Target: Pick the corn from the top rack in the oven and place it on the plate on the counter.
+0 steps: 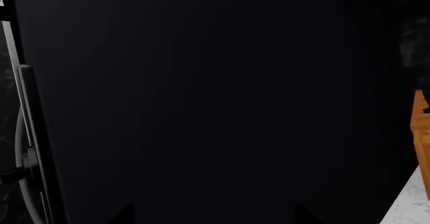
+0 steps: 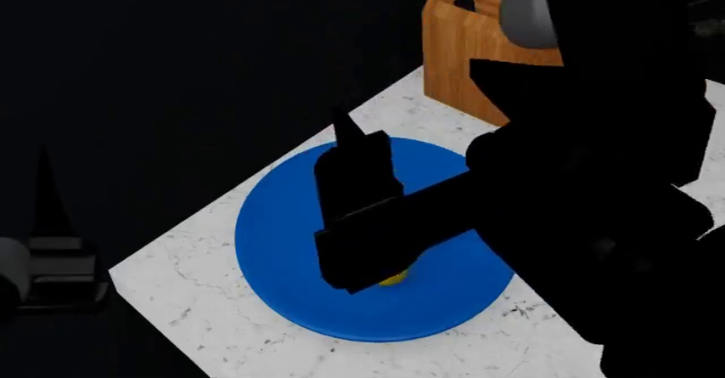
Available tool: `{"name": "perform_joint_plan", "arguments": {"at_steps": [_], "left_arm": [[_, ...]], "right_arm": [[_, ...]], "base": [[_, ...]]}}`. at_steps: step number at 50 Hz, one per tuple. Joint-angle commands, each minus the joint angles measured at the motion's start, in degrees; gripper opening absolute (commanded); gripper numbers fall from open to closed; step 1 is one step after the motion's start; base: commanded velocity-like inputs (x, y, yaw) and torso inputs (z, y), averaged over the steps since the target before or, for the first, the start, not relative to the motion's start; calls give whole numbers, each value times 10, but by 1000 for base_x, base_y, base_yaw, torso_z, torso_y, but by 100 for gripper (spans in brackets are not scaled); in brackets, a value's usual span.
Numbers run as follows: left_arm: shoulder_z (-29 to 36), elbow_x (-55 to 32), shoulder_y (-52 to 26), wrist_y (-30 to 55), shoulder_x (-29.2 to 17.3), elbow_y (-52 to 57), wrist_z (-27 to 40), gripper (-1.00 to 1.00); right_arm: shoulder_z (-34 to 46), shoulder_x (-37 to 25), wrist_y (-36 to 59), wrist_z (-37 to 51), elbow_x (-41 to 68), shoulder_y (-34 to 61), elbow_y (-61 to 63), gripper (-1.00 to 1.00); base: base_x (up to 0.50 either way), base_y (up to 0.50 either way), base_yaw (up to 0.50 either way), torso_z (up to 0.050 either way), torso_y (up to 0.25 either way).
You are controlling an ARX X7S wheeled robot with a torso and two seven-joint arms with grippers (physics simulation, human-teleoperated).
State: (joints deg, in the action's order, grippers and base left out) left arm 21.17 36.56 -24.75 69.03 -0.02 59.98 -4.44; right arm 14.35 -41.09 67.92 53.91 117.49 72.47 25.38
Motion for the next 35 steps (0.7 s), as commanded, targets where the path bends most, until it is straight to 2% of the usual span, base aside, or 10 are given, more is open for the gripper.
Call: {"name": "perform_joint_plan", "arguments": {"at_steps": [1,10,19,28,35], "left_arm": [[6,3,15,-36,0,0,15,100],[8,0,31,-67,0,0,25,100],[-2,-20,118,-165,0,0,68,100],[-4,-24,154,-209,0,0,84,100],[-39,-42,224,-289,0,0,99,100]], "right_arm": [[-104,-59,-78,66,62,-63,113,100],[-170,-102,-121,88,115,-97,169,100],[-227,-147,-150,110,166,-126,214,100],[-271,-173,-163,120,195,-148,235,100],[-294,-190,-171,128,212,-154,245,100]], "base": [[0,0,0,0,0],[0,0,0,0,0],[0,0,0,0,-1],[0,0,0,0,0],[0,0,0,0,-1]]}}
